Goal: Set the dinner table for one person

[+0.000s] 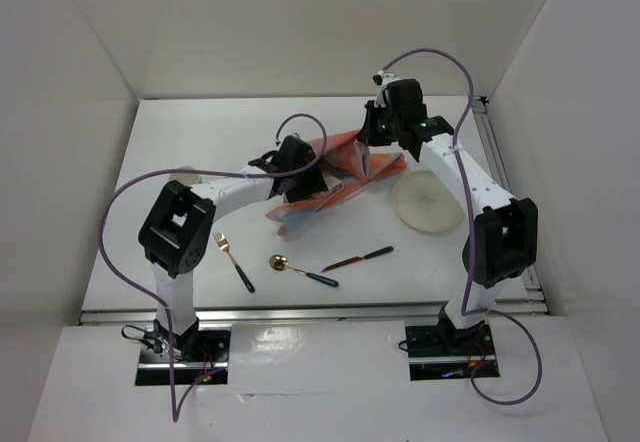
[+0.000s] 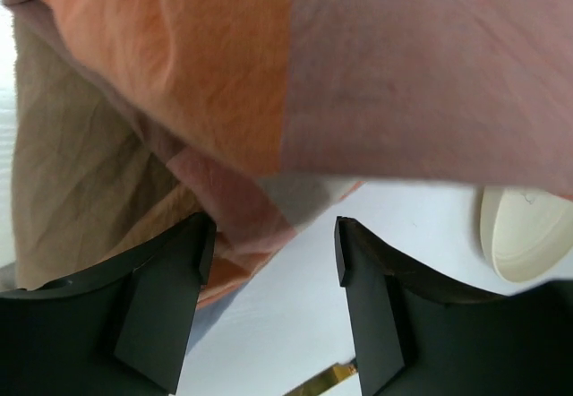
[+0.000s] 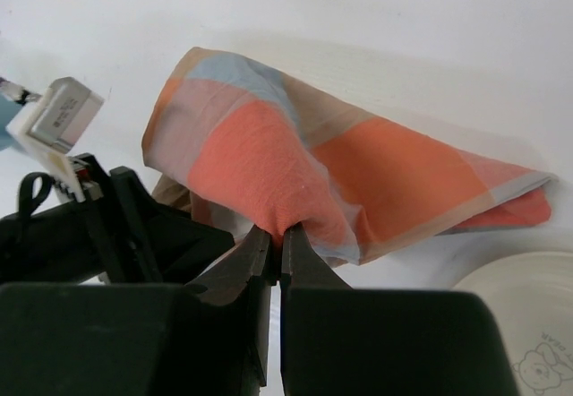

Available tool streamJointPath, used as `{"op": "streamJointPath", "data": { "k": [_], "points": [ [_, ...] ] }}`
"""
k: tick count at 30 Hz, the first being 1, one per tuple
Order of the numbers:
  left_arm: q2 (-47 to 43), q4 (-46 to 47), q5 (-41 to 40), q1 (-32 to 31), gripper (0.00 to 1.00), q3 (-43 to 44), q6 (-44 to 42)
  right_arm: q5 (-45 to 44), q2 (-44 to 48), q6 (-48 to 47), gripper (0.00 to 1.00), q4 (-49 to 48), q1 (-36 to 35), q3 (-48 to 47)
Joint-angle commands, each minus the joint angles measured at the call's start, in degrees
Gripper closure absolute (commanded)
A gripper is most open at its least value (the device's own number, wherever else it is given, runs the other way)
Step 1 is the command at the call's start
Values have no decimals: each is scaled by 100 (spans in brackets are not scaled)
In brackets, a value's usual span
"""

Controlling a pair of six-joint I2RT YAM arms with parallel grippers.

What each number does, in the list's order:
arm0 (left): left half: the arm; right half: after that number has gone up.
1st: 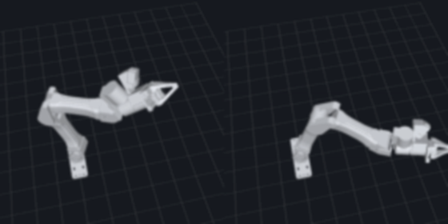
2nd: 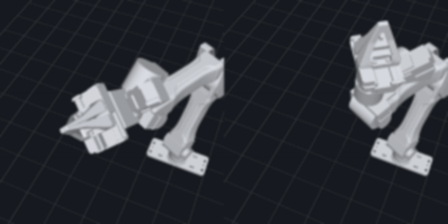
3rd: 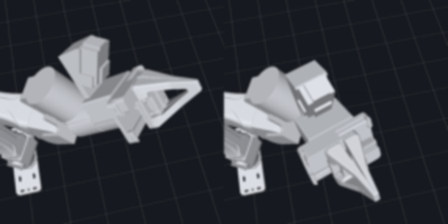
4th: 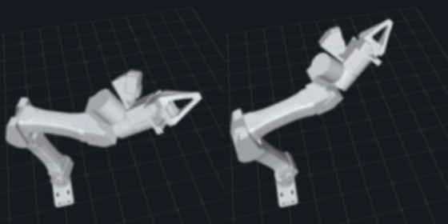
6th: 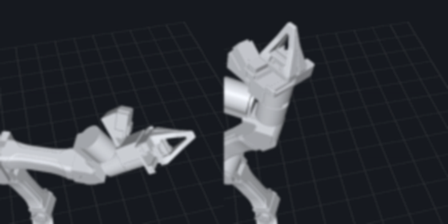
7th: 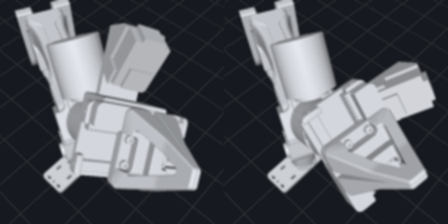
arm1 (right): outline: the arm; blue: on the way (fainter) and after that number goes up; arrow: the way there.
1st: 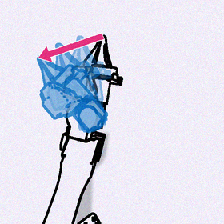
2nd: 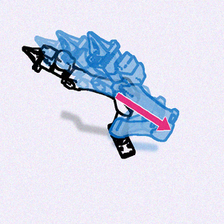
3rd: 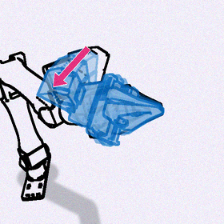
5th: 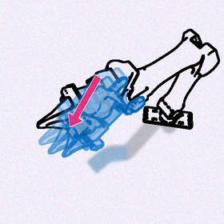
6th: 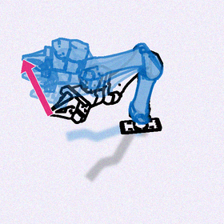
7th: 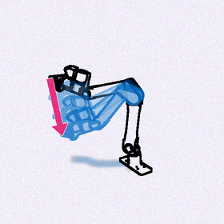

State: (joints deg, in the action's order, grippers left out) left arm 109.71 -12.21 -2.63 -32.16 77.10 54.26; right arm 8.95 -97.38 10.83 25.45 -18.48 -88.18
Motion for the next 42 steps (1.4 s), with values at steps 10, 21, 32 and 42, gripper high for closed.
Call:
{"op": "streamJointPath", "data": {
  "k": [10,21,32,42],
  "points": [
    [138,-149,17,-9,77,550,15,81,-79,-11,100,83,90,-226],
    [-1371,-2036,-184,525,100,1341,-1143,28,105,95,100,539,397,-726],
    [-2411,-3823,34,2275,100,3300,-2182,-218,1300,147,100,1154,644,-1306],
    [-2394,-3728,580,3049,100,4136,-2534,-86,1608,200,100,1340,644,-1974]
  ]
}}
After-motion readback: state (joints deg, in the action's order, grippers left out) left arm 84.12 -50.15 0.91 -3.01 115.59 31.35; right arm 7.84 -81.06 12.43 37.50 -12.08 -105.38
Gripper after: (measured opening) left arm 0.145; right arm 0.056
